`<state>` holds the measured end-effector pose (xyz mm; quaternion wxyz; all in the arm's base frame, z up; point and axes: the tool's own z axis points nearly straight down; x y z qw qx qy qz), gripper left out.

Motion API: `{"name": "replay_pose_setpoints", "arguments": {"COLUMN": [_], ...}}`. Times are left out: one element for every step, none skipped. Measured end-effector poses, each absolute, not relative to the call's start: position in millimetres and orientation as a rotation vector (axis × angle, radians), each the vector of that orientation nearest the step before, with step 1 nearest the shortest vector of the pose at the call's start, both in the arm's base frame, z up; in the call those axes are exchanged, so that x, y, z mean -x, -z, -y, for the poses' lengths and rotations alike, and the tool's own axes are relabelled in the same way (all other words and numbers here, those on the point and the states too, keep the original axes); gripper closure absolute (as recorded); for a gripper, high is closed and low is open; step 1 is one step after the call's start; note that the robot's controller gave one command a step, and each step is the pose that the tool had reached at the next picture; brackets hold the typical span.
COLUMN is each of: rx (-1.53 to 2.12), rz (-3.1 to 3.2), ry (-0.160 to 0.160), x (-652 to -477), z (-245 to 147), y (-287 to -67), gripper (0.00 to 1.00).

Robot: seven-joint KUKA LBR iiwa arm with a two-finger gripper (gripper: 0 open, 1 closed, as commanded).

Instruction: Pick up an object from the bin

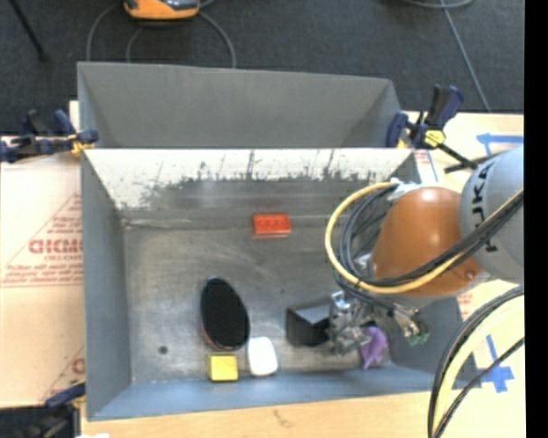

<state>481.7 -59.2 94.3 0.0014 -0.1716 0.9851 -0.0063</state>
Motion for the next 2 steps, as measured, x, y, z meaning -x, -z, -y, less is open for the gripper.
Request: {"name": "replay_pose_setpoints", "arguments": {"rx": [0.542,0.545], "rz": [-3.092,-3.091], "ry": [0.02,0.02], "x": [-481.7,-481.7], "z": [59.3,59.3], "y": [-94.2,-94.2], "gripper": [1.0,1.0]}}
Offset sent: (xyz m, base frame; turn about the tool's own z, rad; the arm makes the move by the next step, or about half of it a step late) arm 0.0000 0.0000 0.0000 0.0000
